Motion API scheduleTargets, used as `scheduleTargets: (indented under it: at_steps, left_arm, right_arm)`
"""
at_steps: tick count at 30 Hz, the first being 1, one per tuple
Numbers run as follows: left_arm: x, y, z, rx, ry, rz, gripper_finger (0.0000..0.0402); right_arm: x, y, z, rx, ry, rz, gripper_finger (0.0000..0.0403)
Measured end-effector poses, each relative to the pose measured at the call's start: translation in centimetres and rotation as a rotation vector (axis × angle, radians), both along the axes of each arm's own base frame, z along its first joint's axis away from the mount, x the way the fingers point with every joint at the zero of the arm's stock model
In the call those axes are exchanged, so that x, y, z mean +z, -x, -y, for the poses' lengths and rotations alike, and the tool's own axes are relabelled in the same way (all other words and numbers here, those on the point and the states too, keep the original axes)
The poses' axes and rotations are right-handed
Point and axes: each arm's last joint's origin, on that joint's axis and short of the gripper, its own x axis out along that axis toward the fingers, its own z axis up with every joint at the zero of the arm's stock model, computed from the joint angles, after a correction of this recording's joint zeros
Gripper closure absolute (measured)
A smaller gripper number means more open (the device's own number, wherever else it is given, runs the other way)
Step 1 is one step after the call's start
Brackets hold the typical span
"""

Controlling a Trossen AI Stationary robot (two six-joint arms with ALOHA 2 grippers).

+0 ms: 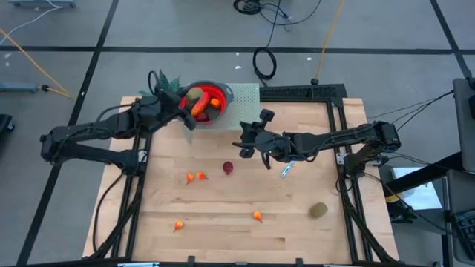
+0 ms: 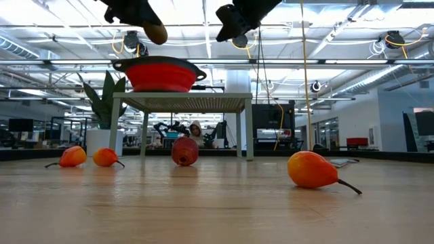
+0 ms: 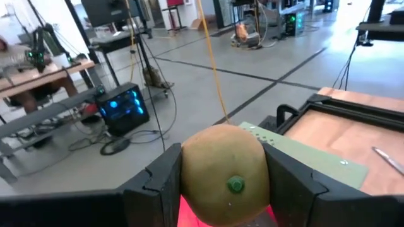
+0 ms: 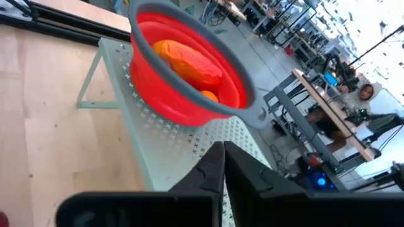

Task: Pick & Place Fruit
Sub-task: Put the kiwi into the red strainer bowl on the shelf

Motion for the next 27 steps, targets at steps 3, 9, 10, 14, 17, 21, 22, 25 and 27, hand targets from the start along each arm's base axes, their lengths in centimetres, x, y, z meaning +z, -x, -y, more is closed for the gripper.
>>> scheduleTargets:
  at_steps: [3,9,10,14,17,21,22,25,27]
  left_arm:
    - [-0.1,-0.1,-0.5,-0.010,0.027,0.018,0.0224]
    - [-0.9,-0.9,-1.2,-0.038,0.079,0.005,0.0227]
    - [-1.1,-1.1,-1.3,-0.042,0.094,0.004,0.0228]
    - [-2.0,-2.1,-1.9,-0.057,0.140,-0.017,0.0225]
    - [-2.7,-2.6,-2.2,-0.052,0.154,-0.048,0.0222]
    - [-3.3,-3.2,-2.4,-0.060,0.170,-0.079,0.0227]
    - [-3.4,-3.3,-2.5,-0.059,0.172,-0.085,0.0228]
    - [-4.0,-3.4,-2.6,-0.051,0.191,-0.123,0.0226]
    - [-4.5,-3.4,-2.8,-0.038,0.216,-0.146,0.0221]
  right_arm:
    - [-0.2,0.1,0.1,-0.013,-0.025,0.000,0.0393]
    - [-0.8,0.6,0.2,-0.037,-0.070,-0.043,0.0401]
    - [-0.9,0.7,0.2,-0.033,-0.082,-0.045,0.0401]
    - [-1.0,1.0,0.4,0.005,-0.160,-0.053,0.0402]
    - [-1.2,1.1,0.7,-0.004,-0.197,-0.059,0.0401]
    - [-1.5,1.2,0.9,-0.005,-0.232,-0.071,0.0402]
    - [-1.5,1.3,0.9,0.002,-0.242,-0.075,0.0402]
    - [-1.7,1.3,1.0,0.001,-0.246,-0.089,0.0402]
    - [-1.7,1.3,1.0,0.001,-0.245,-0.089,0.0402]
